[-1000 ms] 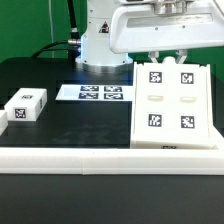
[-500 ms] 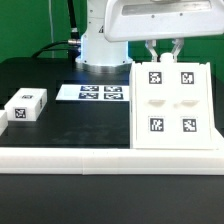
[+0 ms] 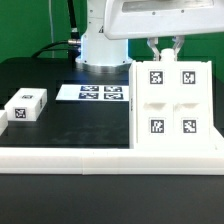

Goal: Assemble cabinet

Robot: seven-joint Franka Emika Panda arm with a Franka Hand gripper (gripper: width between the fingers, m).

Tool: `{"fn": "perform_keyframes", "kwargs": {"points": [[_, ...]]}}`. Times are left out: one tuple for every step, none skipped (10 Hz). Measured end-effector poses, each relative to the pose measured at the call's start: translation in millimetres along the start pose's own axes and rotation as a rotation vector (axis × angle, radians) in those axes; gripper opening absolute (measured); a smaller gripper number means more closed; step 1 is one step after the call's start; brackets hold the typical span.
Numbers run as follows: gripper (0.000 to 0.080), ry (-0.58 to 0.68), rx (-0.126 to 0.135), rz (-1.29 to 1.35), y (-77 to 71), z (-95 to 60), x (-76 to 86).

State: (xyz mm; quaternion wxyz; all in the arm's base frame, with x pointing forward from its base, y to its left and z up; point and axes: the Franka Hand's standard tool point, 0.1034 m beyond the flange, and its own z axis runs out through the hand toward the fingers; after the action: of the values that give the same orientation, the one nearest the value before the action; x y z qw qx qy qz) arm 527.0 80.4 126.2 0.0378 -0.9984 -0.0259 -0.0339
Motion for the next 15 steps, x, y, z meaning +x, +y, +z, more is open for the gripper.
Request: {"fn": "perform_keyframes", "kwargs": {"points": [[0.0055,-0.004,0.000,0.000,0.4,0.9,-1.2],[0.0042,-0.005,0.001,0.002,0.8,-2.5,2.1],[0.0035,-0.008,0.002,0.004,1.7,-6.5,6.8],[0.0035,-0.015,0.003,0.006,2.1,-10.0,13.0],[0.0023,-0.016,0.006,0.007,2.0,-13.9,22.7],[0.0013,-0.020,0.009,0.007,1.0,-16.8,31.2],[0.0013,-0.018,0.009,0.008,1.3,-17.2,35.4],[0.0002,-0.019,0.009,0.007,1.2,-16.5,34.7],[0.0002,-0.019,0.009,0.007,1.1,-16.2,34.6],[0.0002,-0.019,0.009,0.007,1.1,-16.2,34.6],[0.0002,-0.019,0.009,0.007,1.1,-16.1,34.6],[0.0002,-0.019,0.009,0.007,1.1,-16.0,34.5],[0.0002,-0.020,0.009,0.007,1.1,-15.8,34.5],[0.0002,-0.020,0.009,0.007,1.1,-15.7,34.4],[0.0002,-0.008,0.008,0.025,-0.5,-13.9,32.3]]}}
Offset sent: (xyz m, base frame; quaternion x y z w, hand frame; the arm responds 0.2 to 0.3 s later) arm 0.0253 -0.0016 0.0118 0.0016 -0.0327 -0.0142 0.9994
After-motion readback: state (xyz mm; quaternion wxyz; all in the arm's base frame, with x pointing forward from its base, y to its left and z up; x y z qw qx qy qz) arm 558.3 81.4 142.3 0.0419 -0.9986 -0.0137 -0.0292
